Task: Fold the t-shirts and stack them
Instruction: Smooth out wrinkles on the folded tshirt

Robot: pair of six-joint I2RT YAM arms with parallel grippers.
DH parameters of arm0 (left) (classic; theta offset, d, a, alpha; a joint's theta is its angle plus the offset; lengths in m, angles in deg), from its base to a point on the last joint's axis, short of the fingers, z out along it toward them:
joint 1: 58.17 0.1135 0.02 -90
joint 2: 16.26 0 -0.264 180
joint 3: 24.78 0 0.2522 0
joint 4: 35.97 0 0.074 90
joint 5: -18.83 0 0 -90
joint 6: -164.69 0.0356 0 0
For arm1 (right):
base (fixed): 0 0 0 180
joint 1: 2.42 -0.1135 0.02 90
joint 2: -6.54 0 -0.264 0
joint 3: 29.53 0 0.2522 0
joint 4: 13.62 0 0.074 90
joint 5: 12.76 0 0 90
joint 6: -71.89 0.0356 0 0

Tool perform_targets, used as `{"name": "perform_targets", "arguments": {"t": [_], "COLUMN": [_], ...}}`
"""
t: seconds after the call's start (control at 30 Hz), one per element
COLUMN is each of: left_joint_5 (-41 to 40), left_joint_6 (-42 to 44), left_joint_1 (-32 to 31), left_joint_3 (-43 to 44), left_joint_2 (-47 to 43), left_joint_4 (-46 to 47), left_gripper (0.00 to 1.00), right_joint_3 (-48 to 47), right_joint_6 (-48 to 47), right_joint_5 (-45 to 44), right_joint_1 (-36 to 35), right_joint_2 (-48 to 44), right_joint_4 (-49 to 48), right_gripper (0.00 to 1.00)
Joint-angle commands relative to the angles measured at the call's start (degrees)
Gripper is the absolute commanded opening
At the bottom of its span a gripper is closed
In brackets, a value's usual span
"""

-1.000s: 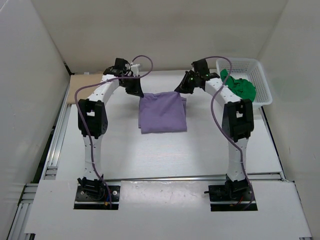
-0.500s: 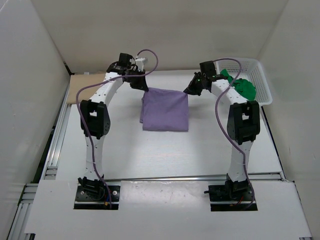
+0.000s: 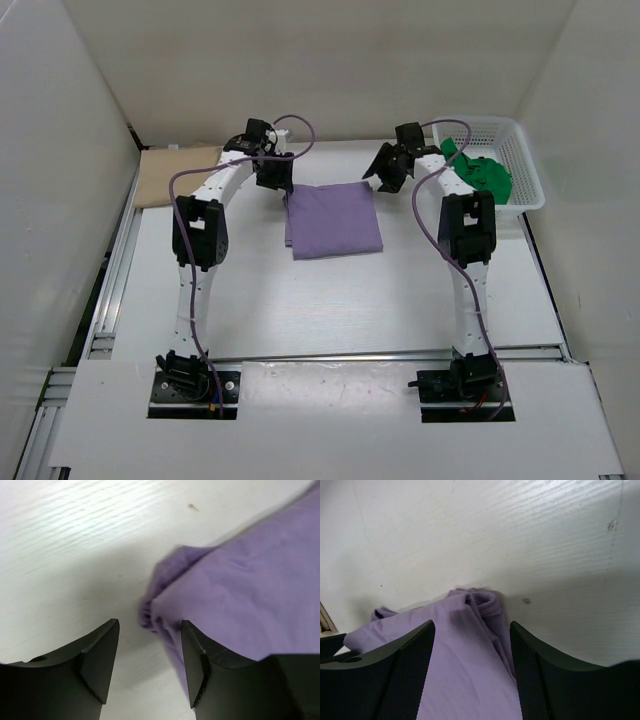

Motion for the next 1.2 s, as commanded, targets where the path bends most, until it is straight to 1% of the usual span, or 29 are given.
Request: {"name": "perform_targets", "arguments": {"t": [0.0, 0.07, 0.1, 0.13, 0.17, 0.2, 0.23, 0.27, 0.3, 0.33, 0.4, 0.53, 0.6, 0.67, 0.8, 0.87, 0.9, 0.93, 0.97, 1.0, 1.03, 1.07, 1.1, 1.13, 1.17], "left_joint_5": [-9.48, -13.95, -14.59, -14.59, -14.59, -14.59, -12.68, -10.4, -5.07, -3.36, -2.73, -8.6, -10.45, -11.77, -13.8, -13.8, -13.8, -13.8, -13.8, -13.8, -13.8, -11.45, -6.99, -6.95, -3.9], "left_joint_6": [0.25, 0.25, 0.25, 0.25, 0.25, 0.25, 0.25, 0.25, 0.25, 0.25, 0.25, 0.25, 0.25, 0.25, 0.25, 0.25, 0.25, 0.25, 0.25, 0.25, 0.25, 0.25, 0.25, 0.25, 0.25], "left_joint_1": [0.18, -0.35, -0.35, -1.57, -2.1, -2.72, -4.03, -4.56, -5.09, -5.62, -6.24, -5.46, -4.57, -3.08, -3.08, -3.08, -3.08, -3.08, -3.08, -3.08, -3.08, -3.08, -3.08, -3.08, -3.08], "left_joint_3": [2.98, 2.98, 2.46, 1.32, 0.62, -0.09, -1.23, -1.76, -1.76, -2.55, -2.55, 0.86, 3.24, 3.77, 3.77, 3.77, 3.77, 3.77, 3.77, 3.16, 0.29, -1.92, -13.6, -13.72, -16.59], "left_joint_2": [-4.62, -6.12, -7.7, -8.41, -9.11, -9.12, -9.9, -9.91, -9.91, -9.13, -7.63, -2.36, 0.02, 0.55, 1.08, 0.55, -1.1, -1.99, -3.13, -6.01, -7.78, -9.63, -16.43, -16.5, -17.72], "left_joint_4": [0.85, 0.85, 0.85, 1.37, 1.38, 1.9, 1.9, 1.9, 1.9, 1.9, 1.9, 1.9, 1.9, 1.9, 2.43, 2.43, 2.43, 2.43, 2.43, 2.43, 2.43, 2.43, 2.43, 2.43, 2.43], "left_gripper": [0.64, 0.64, 0.64, 0.64, 0.64, 0.61, 0.56, 0.51, 0.38, 0.34, 0.29, 0.26, 0.33, 0.36, 0.44, 0.52, 0.57, 0.66, 0.71, 0.78, 0.84, 0.92, 1.0, 1.0, 1.0], "right_joint_3": [-3.43, 0.87, 2.71, 4.56, 6.23, 8.94, 10.02, 10.72, 10.73, 11.25, 10.3, 5.03, 2.57, 2.03, 1.33, 1.33, 2.28, 2.99, 3.95, 6.14, 7.2, 8.35, 13.93, 13.98, 15.72], "right_joint_6": [-4.03, -5.36, -5.89, -6.5, -6.51, -6.51, -6.51, -6.51, -5.9, -5.2, -3.1, 0.94, 2.54, 3.86, 3.86, 2.38, 1.76, 1.23, 0.7, 0.18, -0.7, -1.32, -4.02, -4.05, -5.27], "right_joint_5": [-0.34, -0.34, -1.38, -1.39, -2.17, -2.18, -1.31, -0.08, 1.23, 2.55, 5.27, 4.77, 2.22, 0.38, -0.25, 0.46, 1.41, 2.29, 2.3, 3.08, 3.09, 3.7, 3.71, 3.71, 2.66], "right_joint_1": [0.34, 0.34, -0.19, -0.8, -1.33, -1.33, -1.33, -1.94, -1.95, -1.95, -1.95, -1.95, -1.95, -1.95, -1.95, -1.95, -1.95, -1.95, -1.95, -1.95, -1.95, -1.95, -1.95, -1.95, -1.95], "right_joint_2": [-5.2, -7.75, -10.29, -11.45, -13.02, -13.56, -13.57, -13.57, -12.87, -12.08, -8.57, -2.5, -0.13, 0.93, 0.94, -1.08, -1.87, -3.79, -4.94, -6.08, -8.36, -9.6, -13.96, -14.01, -15.05], "right_joint_4": [-0.5, -0.5, -0.5, -0.5, -0.5, 0.11, 0.12, 0.12, 0.12, 0.12, 0.12, 0.64, 0.64, 1.26, 1.26, 1.78, 1.79, 1.79, 1.79, 2.31, 3.01, 4.76, 7.56, 7.59, 9.07], "right_gripper": [0.66, 0.62, 0.59, 0.44, 0.34, 0.26, 0.1, 0.04, 0.0, 0.0, 0.0, 0.0, 0.0, 0.0, 0.0, 0.0, 0.0, 0.0, 0.0, 0.0, 0.02, 0.05, 0.24, 0.24, 0.29]}}
